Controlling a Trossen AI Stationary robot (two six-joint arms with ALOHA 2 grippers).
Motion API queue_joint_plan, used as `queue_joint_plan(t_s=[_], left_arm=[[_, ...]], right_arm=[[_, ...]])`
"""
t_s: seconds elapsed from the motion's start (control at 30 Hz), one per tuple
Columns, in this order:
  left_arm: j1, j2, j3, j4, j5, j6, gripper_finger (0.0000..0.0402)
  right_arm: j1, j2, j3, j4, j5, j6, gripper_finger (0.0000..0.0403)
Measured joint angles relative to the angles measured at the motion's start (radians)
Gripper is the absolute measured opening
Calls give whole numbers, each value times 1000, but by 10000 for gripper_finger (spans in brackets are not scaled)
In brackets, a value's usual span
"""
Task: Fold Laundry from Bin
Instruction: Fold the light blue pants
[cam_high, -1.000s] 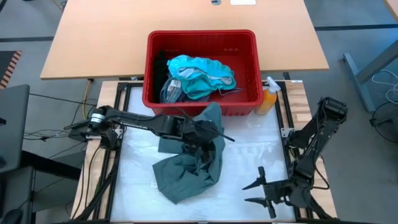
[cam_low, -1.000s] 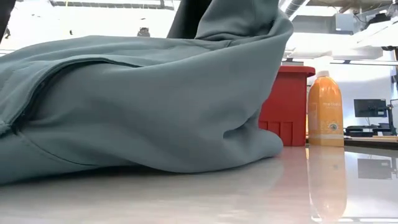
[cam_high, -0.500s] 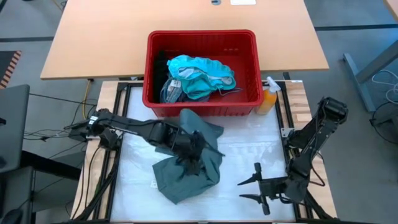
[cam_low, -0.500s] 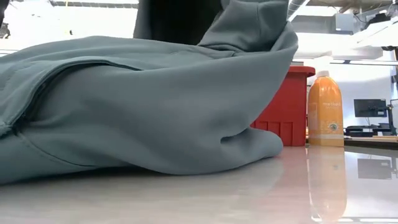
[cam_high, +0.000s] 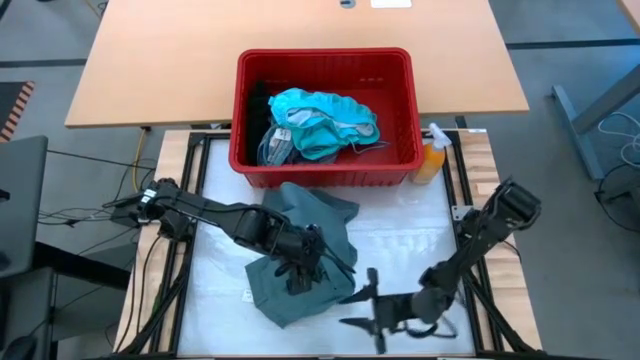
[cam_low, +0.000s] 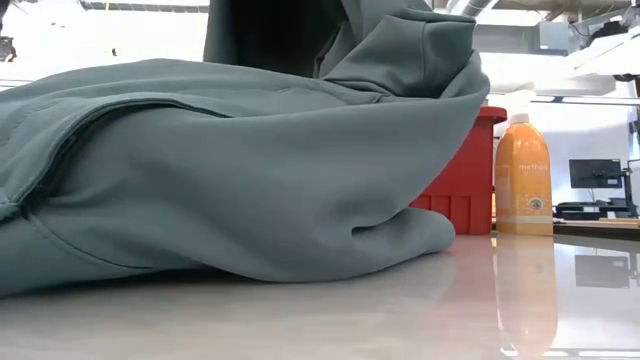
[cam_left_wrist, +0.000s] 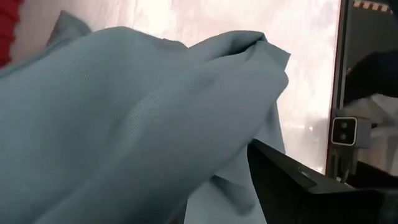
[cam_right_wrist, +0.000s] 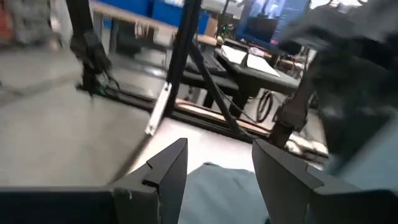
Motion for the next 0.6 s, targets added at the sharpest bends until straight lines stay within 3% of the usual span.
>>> queue_joint_plan(t_s=[0.17, 0.33, 0.6], left_arm=[[-7, 0, 0, 25, 14, 48, 146], [-50, 0, 0, -31, 11, 52, 146], [-110, 0, 0, -70, -75, 188, 146]], right_arm=[[-70, 51, 146, -181, 135, -121, 207], [-161, -4, 169, -446, 199, 2, 207], [-244, -84, 168, -866, 730, 314, 207]])
